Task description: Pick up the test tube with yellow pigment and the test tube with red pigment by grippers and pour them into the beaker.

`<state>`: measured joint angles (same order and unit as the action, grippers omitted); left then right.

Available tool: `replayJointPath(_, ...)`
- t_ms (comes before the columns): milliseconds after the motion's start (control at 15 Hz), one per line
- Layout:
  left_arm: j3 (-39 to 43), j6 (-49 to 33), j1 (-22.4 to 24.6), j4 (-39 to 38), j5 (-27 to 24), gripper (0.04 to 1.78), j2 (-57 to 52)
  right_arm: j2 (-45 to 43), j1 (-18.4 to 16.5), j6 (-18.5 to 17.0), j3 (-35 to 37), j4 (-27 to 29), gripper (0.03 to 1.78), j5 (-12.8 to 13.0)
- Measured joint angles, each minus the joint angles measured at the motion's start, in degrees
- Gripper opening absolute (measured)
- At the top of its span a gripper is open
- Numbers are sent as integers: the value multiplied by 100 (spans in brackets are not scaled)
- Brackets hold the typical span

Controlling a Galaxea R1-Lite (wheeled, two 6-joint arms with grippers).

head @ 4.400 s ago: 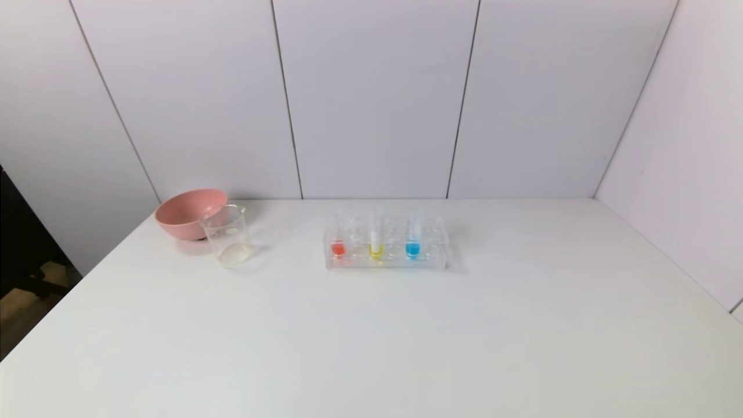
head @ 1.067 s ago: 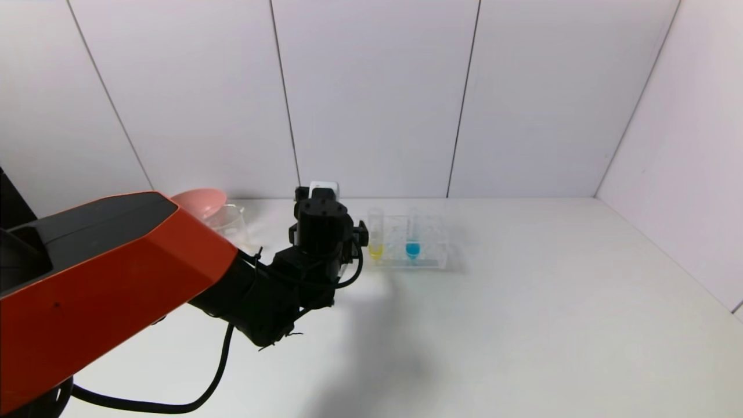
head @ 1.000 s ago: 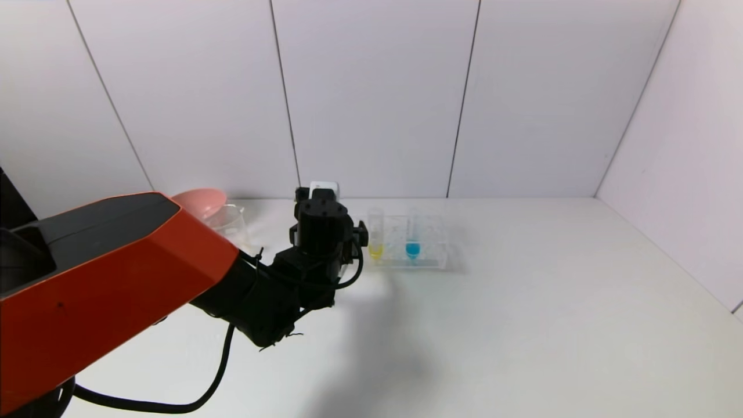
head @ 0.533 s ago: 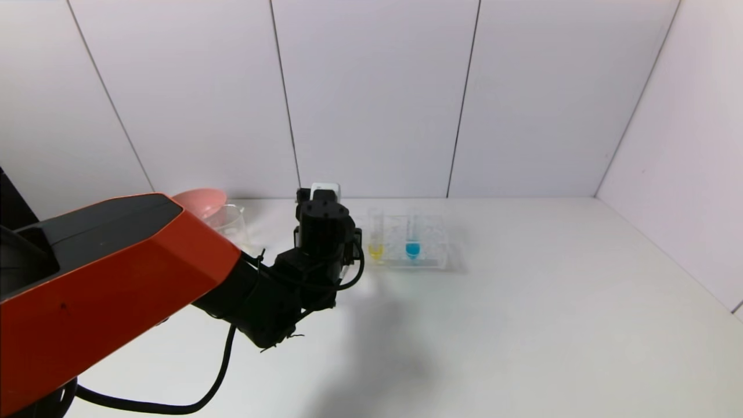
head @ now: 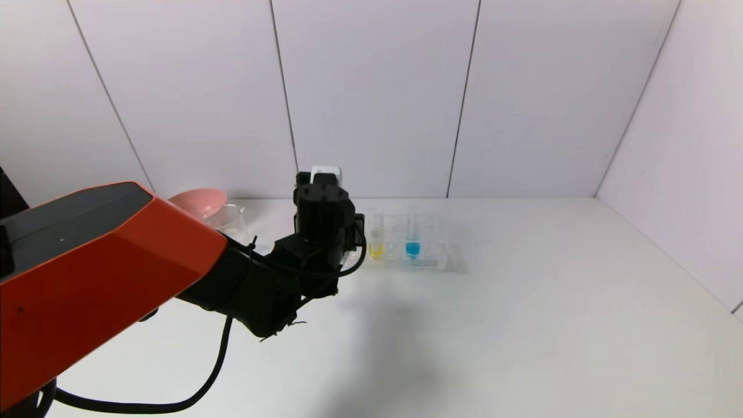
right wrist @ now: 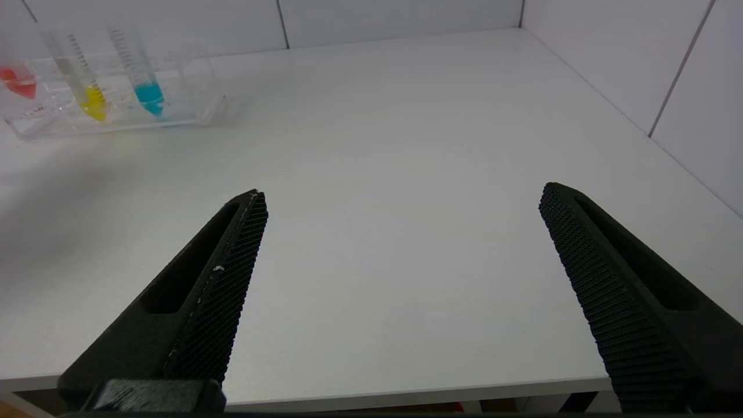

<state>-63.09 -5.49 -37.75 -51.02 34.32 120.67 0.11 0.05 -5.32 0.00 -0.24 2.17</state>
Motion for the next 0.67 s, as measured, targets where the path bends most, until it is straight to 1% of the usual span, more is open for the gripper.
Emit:
replayJointPath(133, -235, 133, -13, 234, -11, 43, -216, 0, 0, -2, 0, 2, 171, 2)
replayJointPath(267, -458, 155, -20, 645, -50, 43, -452, 0, 0, -2, 0, 0, 171, 0)
replayJointPath(467, -463, 163, -24, 764, -78, 43, -673, 0, 0, 0, 0, 2, 171, 0)
replayJointPath(533, -386, 166, -17, 796, -161, 43, -767, 0, 0, -2, 0, 0, 171, -2)
replayJointPath(667, -163, 157, 72, 996, -596, 43, -1108, 0, -2, -2, 0, 0, 171, 0)
